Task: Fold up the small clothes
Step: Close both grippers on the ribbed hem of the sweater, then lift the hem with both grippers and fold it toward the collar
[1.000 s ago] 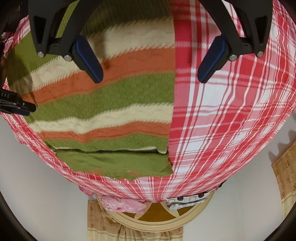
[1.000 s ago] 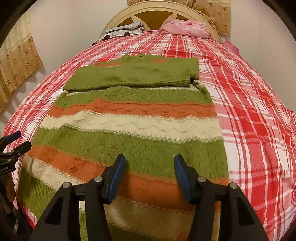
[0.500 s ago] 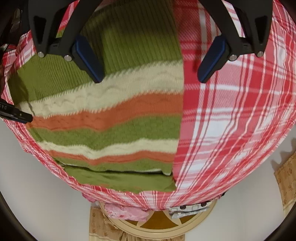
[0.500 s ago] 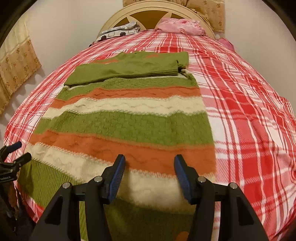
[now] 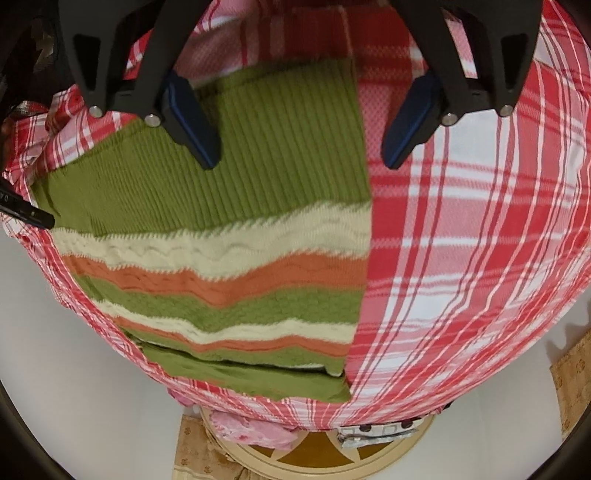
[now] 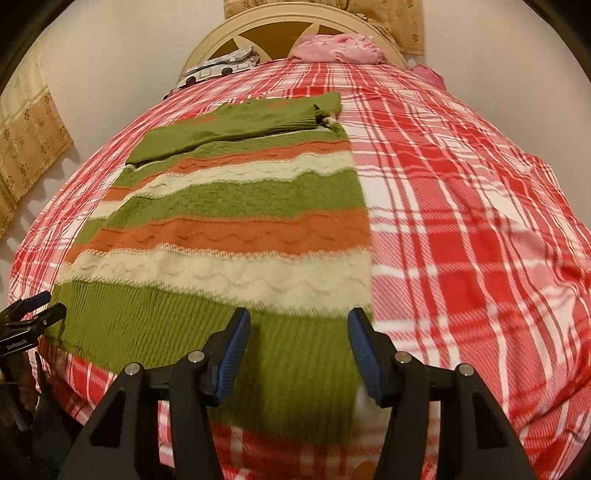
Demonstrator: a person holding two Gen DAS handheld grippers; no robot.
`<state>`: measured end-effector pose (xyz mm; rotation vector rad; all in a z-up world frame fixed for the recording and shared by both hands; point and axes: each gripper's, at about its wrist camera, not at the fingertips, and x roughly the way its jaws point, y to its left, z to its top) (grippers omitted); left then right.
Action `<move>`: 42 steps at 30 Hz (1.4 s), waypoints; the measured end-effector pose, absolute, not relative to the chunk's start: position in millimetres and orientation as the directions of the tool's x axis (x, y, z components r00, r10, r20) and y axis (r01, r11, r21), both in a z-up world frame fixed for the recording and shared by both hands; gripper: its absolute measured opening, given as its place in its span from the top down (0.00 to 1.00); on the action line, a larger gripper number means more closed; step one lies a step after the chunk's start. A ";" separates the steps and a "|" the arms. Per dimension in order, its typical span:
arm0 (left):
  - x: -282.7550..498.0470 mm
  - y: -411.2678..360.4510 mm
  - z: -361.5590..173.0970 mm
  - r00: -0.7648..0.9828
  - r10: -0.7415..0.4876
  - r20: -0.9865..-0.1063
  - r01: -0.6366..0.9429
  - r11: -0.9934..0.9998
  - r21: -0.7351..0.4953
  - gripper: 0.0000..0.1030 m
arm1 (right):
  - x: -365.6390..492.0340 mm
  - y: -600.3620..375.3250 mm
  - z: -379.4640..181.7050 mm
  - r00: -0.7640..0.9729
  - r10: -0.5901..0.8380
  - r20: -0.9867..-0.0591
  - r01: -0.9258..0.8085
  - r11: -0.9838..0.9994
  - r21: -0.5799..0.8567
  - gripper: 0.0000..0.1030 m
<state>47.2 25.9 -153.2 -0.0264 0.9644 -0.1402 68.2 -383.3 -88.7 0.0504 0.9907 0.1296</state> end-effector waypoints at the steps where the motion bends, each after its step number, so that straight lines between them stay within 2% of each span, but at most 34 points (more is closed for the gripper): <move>1: 45.1 27.2 -153.6 0.562 -0.136 -0.816 0.104 0.990 -0.094 0.15 | 63.9 -385.4 -88.4 0.542 0.131 -0.830 -0.083 0.991 0.102 0.46; 3: 42.4 28.0 -153.0 0.568 -0.143 -0.810 0.104 0.989 -0.102 0.17 | 58.0 -389.7 -89.8 0.540 0.129 -0.832 -0.071 0.992 0.108 0.46; 7: 39.2 26.7 -152.4 0.575 -0.165 -0.801 0.123 0.986 -0.115 0.29 | 47.8 -399.7 -91.5 0.549 0.140 -0.824 -0.049 0.990 0.136 0.46; 23: 27.4 24.4 -154.2 0.611 -0.170 -0.773 0.158 0.983 -0.091 0.32 | 31.3 -400.3 -91.4 0.548 0.153 -0.822 -0.045 0.987 0.153 0.46; 25: 28.3 25.8 -153.5 0.616 -0.177 -0.768 0.161 0.982 -0.098 0.39 | 32.0 -397.1 -91.7 0.552 0.162 -0.818 -0.050 0.986 0.161 0.54; 26: 28.5 27.2 -152.7 0.619 -0.185 -0.763 0.163 0.981 -0.106 0.44 | 32.4 -396.1 -91.9 0.553 0.167 -0.816 -0.053 0.985 0.166 0.63; 27: 28.6 28.9 -151.5 0.618 -0.214 -0.756 0.179 0.975 -0.130 0.68 | 33.2 -393.8 -92.3 0.556 0.165 -0.815 -0.056 0.985 0.161 0.68; 28: 28.5 29.5 -150.7 0.614 -0.236 -0.753 0.192 0.970 -0.147 0.82 | 33.7 -392.0 -92.5 0.557 0.162 -0.815 -0.061 0.986 0.154 0.74; 29: 27.6 30.5 -148.1 0.622 -0.243 -0.745 0.199 0.968 -0.150 0.85 | 34.1 -391.1 -92.7 0.556 0.170 -0.814 -0.069 0.985 0.159 0.87; 30: 26.5 31.5 -144.6 0.633 -0.248 -0.733 0.206 0.967 -0.150 0.93 | 34.0 -391.7 -92.5 0.556 0.188 -0.810 -0.076 0.982 0.175 0.90; 32: 23.9 37.8 -133.0 0.671 -0.263 -0.693 0.208 0.964 -0.164 0.95 | 31.8 -394.6 -87.7 0.576 0.206 -0.791 -0.081 0.977 0.196 0.94; 35: 28.0 52.5 -114.0 0.706 -0.340 -0.621 0.222 0.939 -0.262 0.95 | 24.6 -400.2 -66.6 0.645 0.260 -0.719 -0.111 0.962 0.248 0.96; 42: 58.0 50.2 -82.1 0.756 -0.358 -0.548 0.249 0.932 -0.265 0.95 | 46.2 -402.1 -24.2 0.747 0.303 -0.591 -0.149 0.944 0.296 0.97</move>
